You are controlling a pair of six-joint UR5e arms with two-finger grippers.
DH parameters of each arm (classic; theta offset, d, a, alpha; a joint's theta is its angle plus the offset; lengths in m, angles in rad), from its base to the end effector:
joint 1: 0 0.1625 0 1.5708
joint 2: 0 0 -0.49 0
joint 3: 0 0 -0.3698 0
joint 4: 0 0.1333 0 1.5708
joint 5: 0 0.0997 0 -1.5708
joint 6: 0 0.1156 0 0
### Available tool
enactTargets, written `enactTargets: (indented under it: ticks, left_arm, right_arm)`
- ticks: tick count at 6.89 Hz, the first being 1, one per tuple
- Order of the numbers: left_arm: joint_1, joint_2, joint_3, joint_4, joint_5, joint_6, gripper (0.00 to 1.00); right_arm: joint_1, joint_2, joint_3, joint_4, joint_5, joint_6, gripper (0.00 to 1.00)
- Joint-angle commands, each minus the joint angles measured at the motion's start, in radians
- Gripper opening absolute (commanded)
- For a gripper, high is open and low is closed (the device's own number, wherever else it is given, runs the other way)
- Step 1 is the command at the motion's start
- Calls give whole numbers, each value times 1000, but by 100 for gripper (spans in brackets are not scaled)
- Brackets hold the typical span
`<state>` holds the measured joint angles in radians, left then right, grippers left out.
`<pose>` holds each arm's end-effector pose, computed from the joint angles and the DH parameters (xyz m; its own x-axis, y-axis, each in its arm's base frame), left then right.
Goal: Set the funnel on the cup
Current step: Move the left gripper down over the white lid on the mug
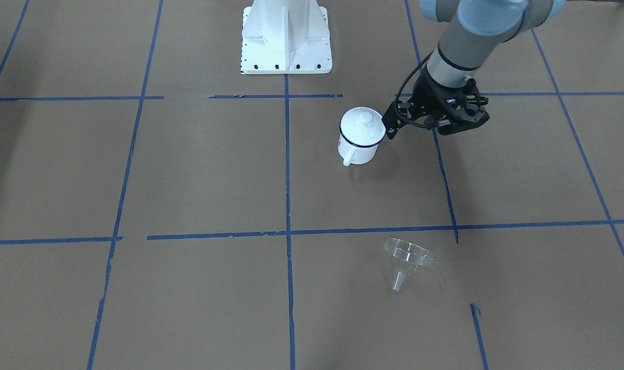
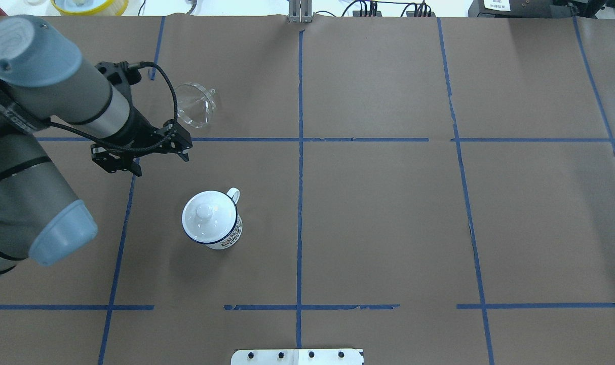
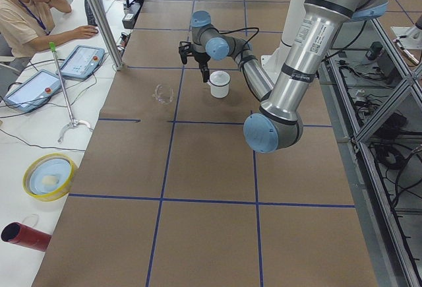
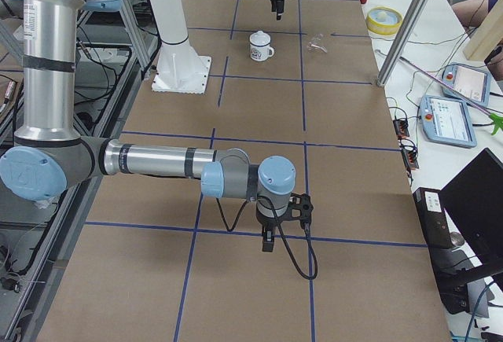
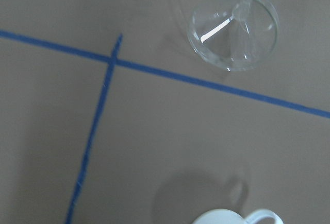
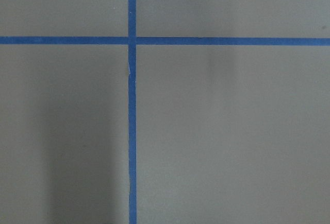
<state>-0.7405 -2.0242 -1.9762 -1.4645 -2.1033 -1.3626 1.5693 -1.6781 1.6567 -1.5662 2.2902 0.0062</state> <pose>0.3904 -0.4579 0.3276 0.5944 -0.3020 -0.7453 0.2067 0.9530 -0.2213 0.0565 -0.4155 0.7462 0.7522 0.0161 0.6587 -0.0032 0.9998 -0.0209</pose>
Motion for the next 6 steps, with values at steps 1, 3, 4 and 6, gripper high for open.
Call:
enactTargets:
  ticks: [1, 3, 4, 6]
  left_arm:
    - [100, -40, 8, 30, 63, -92, 90]
    - [144, -45, 0, 44, 78, -147, 86]
    - [145, -45, 2, 49, 78, -148, 81]
    - [154, -45, 8, 49, 85, -148, 69]
  right_arm:
    - [0, 0, 0, 0, 0, 0, 100]
    - [0, 0, 0, 0, 0, 0, 100]
    - [0, 0, 0, 0, 0, 0, 100]
    - [0, 0, 0, 0, 0, 0, 100]
